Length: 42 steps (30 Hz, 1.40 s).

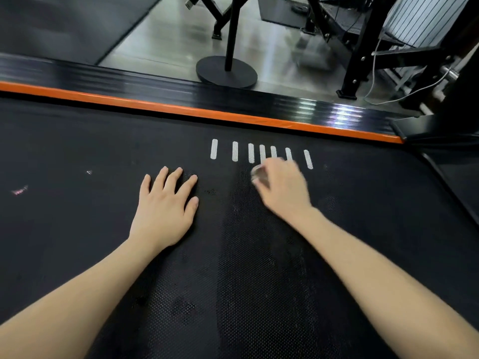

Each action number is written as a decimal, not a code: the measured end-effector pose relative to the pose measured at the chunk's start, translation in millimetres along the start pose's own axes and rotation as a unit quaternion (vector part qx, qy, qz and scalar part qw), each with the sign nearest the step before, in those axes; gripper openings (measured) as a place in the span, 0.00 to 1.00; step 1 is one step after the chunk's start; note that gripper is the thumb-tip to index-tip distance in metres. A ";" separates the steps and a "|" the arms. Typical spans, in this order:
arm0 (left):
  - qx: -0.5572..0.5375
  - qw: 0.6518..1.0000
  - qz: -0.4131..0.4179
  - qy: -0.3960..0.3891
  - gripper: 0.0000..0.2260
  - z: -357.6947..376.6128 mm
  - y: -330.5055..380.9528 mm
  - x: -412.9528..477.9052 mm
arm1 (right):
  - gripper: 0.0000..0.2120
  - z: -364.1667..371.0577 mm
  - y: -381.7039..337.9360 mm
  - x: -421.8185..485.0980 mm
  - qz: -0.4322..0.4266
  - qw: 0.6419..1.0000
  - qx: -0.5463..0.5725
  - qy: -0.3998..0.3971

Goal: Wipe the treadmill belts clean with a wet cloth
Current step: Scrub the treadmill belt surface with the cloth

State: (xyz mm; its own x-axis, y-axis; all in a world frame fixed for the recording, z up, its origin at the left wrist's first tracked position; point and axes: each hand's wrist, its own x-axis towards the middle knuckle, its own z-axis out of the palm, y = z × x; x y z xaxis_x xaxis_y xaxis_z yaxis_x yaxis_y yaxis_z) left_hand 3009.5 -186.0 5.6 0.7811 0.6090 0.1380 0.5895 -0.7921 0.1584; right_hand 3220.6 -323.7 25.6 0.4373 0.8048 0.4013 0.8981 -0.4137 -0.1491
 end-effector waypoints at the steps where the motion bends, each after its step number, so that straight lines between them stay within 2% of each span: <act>1: 0.001 1.000 0.001 -0.001 0.28 0.0 -0.2 0.6 | 0.12 -0.5 27.2 12.8 0.072 0.997 -0.035 0.012; 3: 0.004 1.000 0.002 -0.004 0.28 1.0 0.1 0.3 | 0.15 -2.1 73.9 31.7 0.215 0.973 -0.081 0.038; 4: 0.006 1.000 0.001 -0.003 0.28 1.3 0.0 0.5 | 0.16 -0.7 86.2 40.6 0.257 0.961 -0.088 0.044; 8: 0.011 1.000 0.001 0.000 0.27 0.9 1.0 1.0 | 0.18 18.9 74.8 80.7 0.301 0.949 -0.085 0.047; 10: 0.013 1.000 0.000 0.003 0.26 0.4 1.3 1.4 | 0.16 30.3 41.0 101.6 0.256 0.964 -0.054 0.041; 13: 0.013 1.000 -0.001 0.004 0.26 -0.6 1.7 1.4 | 0.14 50.5 -11.8 116.7 0.101 0.995 -0.004 0.026; 15: 0.012 1.000 -0.001 0.004 0.26 -0.6 1.2 0.8 | 0.16 57.2 -23.0 117.7 0.047 0.999 0.014 0.008; 20: 0.013 1.000 -0.001 0.003 0.26 0.1 0.9 1.2 | 0.20 59.8 -16.4 109.2 0.038 0.999 -0.015 0.006; 26: 0.003 1.000 -0.003 0.000 0.26 -0.7 1.4 1.4 | 0.23 32.6 -32.7 66.6 0.020 0.998 0.024 -0.062; 28: 0.002 1.000 -0.004 -0.001 0.27 -0.6 2.1 1.1 | 0.24 22.1 -44.7 33.8 -0.019 0.999 0.011 -0.043; 30: -0.002 1.000 -0.003 0.001 0.27 -0.1 2.0 1.0 | 0.25 16.6 -53.7 4.1 -0.067 0.997 -0.048 0.001; 33: -0.007 1.000 -0.003 0.004 0.28 0.1 1.3 0.9 | 0.21 18.3 -50.2 15.4 -0.105 0.987 -0.118 0.011; 36: -0.006 1.000 -0.002 0.004 0.28 0.5 0.6 0.6 | 0.24 26.5 -48.6 51.3 -0.170 0.984 -0.044 -0.030; 38: -0.008 1.000 -0.002 0.004 0.29 0.5 0.5 0.7 | 0.22 32.8 -47.6 49.9 -0.216 0.975 -0.018 -0.045; 42: -0.009 1.000 -0.004 -0.001 0.29 1.4 -0.4 0.2 | 0.17 21.0 -45.0 16.8 -0.154 0.988 0.026 0.010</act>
State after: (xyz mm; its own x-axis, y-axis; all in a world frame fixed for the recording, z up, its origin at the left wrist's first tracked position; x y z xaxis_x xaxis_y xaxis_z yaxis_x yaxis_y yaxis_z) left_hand 3009.7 -185.7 4.2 0.7767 0.6153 0.1347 0.5920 -0.7862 0.1774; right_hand 3188.5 -282.7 20.1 0.1421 0.8801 0.4531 0.9898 -0.1278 -0.0623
